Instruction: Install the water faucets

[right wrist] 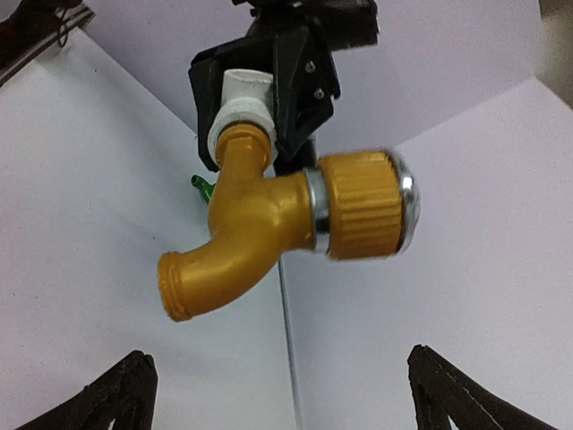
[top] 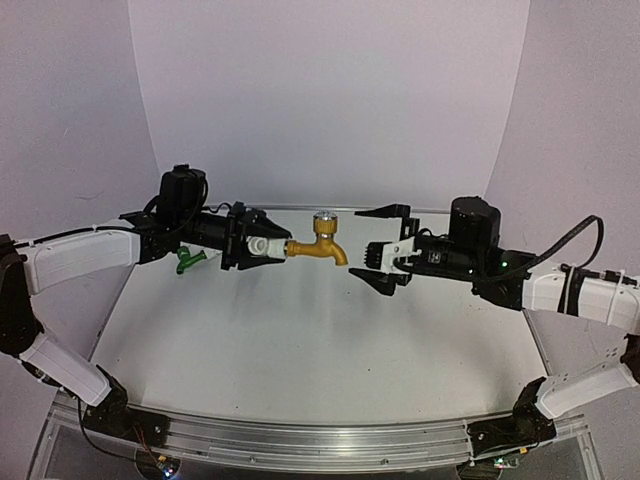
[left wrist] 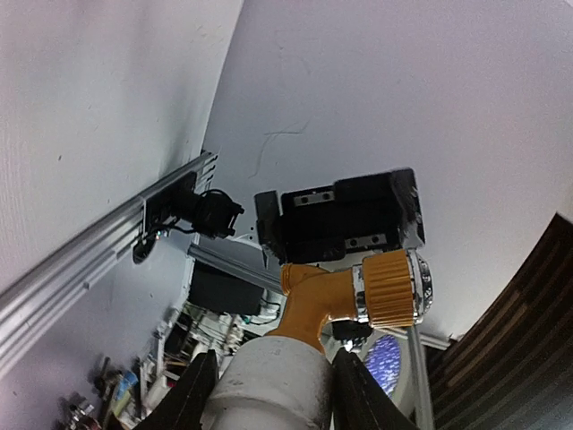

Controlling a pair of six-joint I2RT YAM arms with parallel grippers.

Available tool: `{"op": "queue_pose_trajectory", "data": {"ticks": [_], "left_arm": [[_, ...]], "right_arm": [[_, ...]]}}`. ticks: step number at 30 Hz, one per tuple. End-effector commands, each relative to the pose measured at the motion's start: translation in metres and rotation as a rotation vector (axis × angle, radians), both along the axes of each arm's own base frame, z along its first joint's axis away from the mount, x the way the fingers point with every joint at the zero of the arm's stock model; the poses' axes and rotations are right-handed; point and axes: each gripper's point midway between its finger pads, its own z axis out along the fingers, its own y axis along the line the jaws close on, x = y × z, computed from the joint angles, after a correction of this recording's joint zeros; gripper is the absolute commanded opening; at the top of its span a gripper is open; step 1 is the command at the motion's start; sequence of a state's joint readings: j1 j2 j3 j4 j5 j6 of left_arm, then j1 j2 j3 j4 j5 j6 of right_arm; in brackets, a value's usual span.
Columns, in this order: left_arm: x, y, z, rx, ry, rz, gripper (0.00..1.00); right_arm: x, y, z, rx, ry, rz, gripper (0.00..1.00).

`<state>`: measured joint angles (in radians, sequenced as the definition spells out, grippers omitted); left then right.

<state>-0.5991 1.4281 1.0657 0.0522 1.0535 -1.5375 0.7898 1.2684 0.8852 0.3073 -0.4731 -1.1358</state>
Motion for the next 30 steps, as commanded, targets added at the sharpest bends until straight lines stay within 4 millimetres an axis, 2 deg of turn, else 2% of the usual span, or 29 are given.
{"op": "queue_pose_trajectory", "data": {"ticks": [1, 5, 8, 15, 18, 22, 27, 30], "left_arm": [[-0.019, 0.004, 0.005, -0.013, 0.167, -0.065, 0.0], [-0.025, 0.005, -0.007, 0.006, 0.237, -0.096, 0.0], [-0.026, 0.005, -0.006, 0.007, 0.25, -0.103, 0.0], [-0.022, 0.002, -0.009, 0.011, 0.253, -0.105, 0.0], [-0.023, 0.002, -0.008, 0.01, 0.251, -0.109, 0.0], [-0.022, 0.001, -0.005, 0.003, 0.236, -0.117, 0.0], [-0.022, 0.0, 0.0, -0.008, 0.205, -0.133, 0.0], [-0.021, -0.001, 0.001, -0.011, 0.193, -0.136, 0.0]], "right_arm": [[-0.021, 0.014, 0.036, -0.021, -0.421, 0.158, 0.98], [-0.033, 0.022, 0.037, -0.027, -0.547, 0.209, 0.98], [-0.041, 0.031, 0.03, -0.052, -0.605, 0.248, 0.98], [-0.046, 0.058, 0.018, -0.122, -0.727, 0.281, 0.96], [-0.048, 0.065, 0.014, -0.129, -0.722, 0.298, 0.89], [-0.042, 0.072, 0.005, -0.148, -0.693, 0.294, 0.73], [-0.031, 0.077, -0.004, -0.174, -0.688, 0.262, 0.63], [-0.029, 0.078, -0.003, -0.171, -0.677, 0.257, 0.48]]}}
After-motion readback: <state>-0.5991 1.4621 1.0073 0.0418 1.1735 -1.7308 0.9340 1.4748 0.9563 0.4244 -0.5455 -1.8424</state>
